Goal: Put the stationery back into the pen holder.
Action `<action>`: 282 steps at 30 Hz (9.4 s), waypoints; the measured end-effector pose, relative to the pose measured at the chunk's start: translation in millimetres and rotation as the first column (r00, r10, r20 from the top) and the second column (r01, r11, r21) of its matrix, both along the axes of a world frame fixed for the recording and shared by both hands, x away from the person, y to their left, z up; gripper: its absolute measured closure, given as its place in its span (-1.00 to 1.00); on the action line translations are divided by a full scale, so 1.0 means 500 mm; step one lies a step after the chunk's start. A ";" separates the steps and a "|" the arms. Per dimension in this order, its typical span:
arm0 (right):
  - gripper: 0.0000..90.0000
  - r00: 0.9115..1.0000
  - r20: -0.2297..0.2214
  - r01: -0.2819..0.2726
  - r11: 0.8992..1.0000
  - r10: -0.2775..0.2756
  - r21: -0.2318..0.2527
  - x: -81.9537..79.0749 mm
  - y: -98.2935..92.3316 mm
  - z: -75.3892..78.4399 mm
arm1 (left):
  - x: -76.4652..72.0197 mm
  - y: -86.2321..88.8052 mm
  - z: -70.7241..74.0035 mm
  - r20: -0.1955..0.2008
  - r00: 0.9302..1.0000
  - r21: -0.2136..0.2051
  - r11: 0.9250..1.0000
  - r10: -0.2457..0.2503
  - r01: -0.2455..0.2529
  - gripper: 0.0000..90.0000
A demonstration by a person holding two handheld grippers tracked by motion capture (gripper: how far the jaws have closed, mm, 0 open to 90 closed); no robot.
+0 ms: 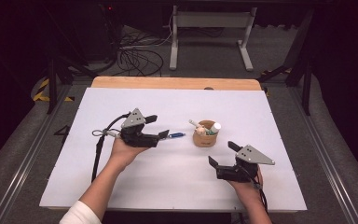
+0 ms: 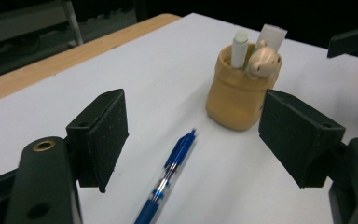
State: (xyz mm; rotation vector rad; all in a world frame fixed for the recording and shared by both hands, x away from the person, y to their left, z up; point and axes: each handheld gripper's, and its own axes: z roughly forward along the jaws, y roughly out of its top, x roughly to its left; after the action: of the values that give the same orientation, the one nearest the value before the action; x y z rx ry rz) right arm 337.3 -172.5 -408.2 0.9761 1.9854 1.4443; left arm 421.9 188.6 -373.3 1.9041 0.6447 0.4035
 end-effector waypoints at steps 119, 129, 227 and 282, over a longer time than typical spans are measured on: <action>0.05 0.934 0.227 -0.138 0.865 0.275 -0.483 -0.015 0.204 -0.016 | -0.126 0.000 -0.063 -0.199 0.963 0.066 0.978 -0.183 0.200 0.77; 0.13 0.915 0.260 -0.113 0.816 0.307 -0.568 -0.018 0.231 -0.025 | -0.130 -0.007 -0.063 -0.210 0.957 0.058 0.974 -0.202 0.218 0.77; 0.78 0.976 0.214 0.014 0.990 -0.044 0.144 0.085 0.088 0.042 | -0.174 0.137 -0.035 0.032 0.999 -0.060 0.998 0.006 -0.004 -0.34; 0.74 0.973 0.201 0.104 0.993 -0.114 0.058 0.122 0.067 -0.012 | -0.172 0.152 -0.035 0.032 0.999 -0.065 0.997 0.037 -0.035 -0.42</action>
State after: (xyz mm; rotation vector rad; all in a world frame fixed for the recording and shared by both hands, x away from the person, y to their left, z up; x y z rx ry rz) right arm 398.4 -139.0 -414.0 0.9030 1.7314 1.4738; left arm 335.6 264.6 -391.0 1.8228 0.6629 0.4318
